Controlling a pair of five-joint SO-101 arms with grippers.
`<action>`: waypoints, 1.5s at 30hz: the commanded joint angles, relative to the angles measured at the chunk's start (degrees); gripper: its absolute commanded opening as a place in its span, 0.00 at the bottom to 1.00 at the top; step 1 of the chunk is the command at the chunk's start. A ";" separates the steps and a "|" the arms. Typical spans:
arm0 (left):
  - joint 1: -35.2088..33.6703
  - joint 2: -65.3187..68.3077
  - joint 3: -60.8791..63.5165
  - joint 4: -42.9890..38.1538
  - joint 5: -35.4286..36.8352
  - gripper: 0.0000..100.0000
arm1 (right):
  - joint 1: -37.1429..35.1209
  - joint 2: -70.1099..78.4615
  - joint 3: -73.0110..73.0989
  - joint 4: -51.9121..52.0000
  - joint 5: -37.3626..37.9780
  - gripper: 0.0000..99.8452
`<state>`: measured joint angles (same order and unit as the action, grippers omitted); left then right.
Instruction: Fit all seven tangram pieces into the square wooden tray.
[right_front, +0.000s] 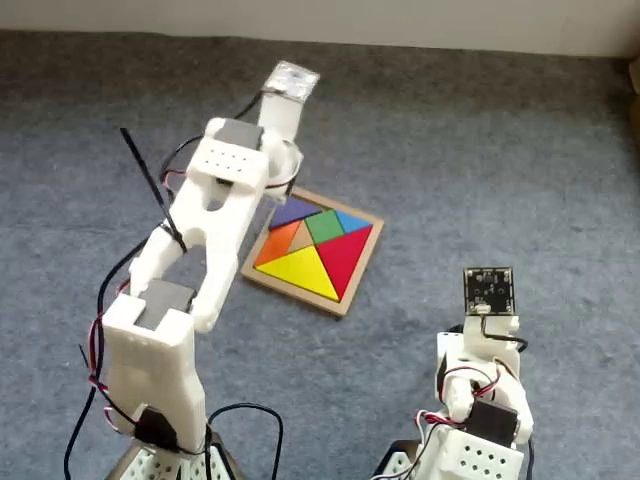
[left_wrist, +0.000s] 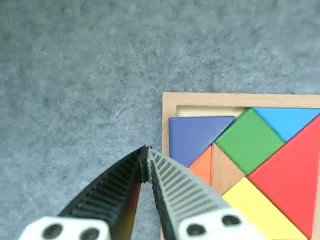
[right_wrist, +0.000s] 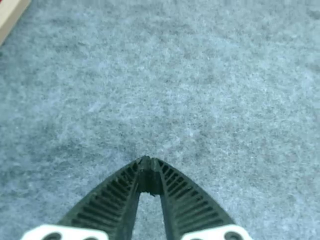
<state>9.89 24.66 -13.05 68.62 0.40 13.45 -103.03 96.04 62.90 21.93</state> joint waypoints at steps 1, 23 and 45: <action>-0.66 -0.48 2.24 -2.73 0.79 0.01 | 0.75 -0.84 5.58 -0.04 0.00 0.01; 0.13 0.92 -0.75 -4.40 1.05 0.01 | 0.75 -0.84 5.58 0.04 0.00 0.01; -1.01 11.74 -12.44 -0.79 -0.70 0.01 | 0.75 -0.84 5.58 0.04 -0.09 0.01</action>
<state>11.38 37.05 -22.29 67.30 -2.33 13.45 -103.03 96.04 62.90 21.93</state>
